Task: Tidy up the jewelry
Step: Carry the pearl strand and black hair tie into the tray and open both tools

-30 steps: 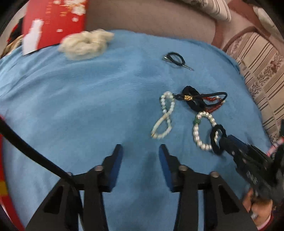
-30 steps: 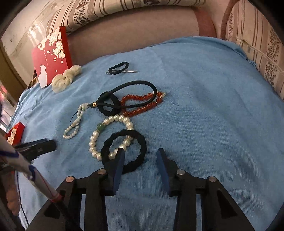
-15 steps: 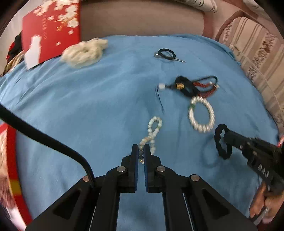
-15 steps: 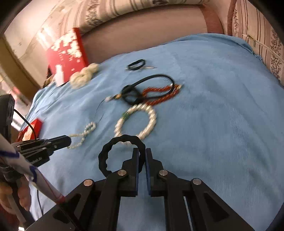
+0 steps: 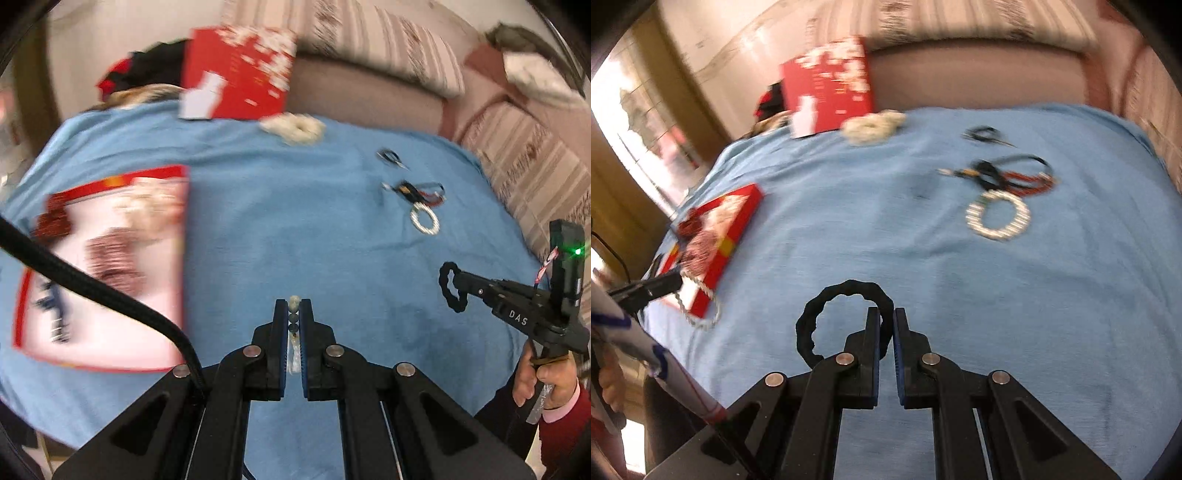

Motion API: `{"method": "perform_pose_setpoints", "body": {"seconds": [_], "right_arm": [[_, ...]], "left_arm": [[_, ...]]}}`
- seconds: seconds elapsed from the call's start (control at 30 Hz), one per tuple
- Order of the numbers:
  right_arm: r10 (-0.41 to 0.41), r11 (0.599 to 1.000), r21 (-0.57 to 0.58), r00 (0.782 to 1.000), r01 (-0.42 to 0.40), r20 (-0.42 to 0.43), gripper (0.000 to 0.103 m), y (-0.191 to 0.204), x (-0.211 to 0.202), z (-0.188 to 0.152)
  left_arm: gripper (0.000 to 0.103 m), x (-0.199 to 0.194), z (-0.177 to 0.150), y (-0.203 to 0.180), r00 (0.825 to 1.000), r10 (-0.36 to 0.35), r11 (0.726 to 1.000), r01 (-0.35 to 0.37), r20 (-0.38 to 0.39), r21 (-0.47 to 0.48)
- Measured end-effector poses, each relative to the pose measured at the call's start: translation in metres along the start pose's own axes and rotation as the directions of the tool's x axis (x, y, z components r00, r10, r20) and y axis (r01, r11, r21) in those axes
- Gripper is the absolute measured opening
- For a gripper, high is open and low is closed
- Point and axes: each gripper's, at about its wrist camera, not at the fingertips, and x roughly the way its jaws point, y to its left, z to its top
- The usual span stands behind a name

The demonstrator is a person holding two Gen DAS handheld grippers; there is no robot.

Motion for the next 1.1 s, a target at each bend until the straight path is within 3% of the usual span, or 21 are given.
{"method": "perform_pose_setpoints", "body": {"seconds": [0.2,0.37,0.53,0.77,1.1], "right_arm": [[0.079,0.990,-0.117,0.997,-0.079,-0.007,0.007,0.077,0.015,0.014],[0.116,0.968,-0.218,0.993,-0.121,-0.034,0.007,0.144,0.034,0.021],[0.122,0.949,-0.282,0.989,-0.139,-0.077,0.007,0.191,0.059,0.027],[0.142,0.931,-0.316,0.979,-0.182,-0.147,0.008,0.237,0.101,0.032],[0.088,0.897,-0.408,0.973,-0.171,-0.214,0.008,0.283,0.145,0.019]], "left_arm": [[0.005,-0.036,-0.003,0.075,0.995,0.087,0.992,-0.082,0.043,-0.099],[0.005,-0.020,-0.009,0.133,0.990,0.143,0.978,-0.142,-0.004,-0.151],[0.005,0.006,-0.019,0.177,0.987,0.149,0.963,-0.159,-0.062,-0.217],[0.005,0.019,-0.025,0.210,0.981,0.178,0.944,-0.193,-0.078,-0.269],[0.005,0.012,-0.033,0.226,0.988,0.138,0.932,-0.151,-0.063,-0.330]]}}
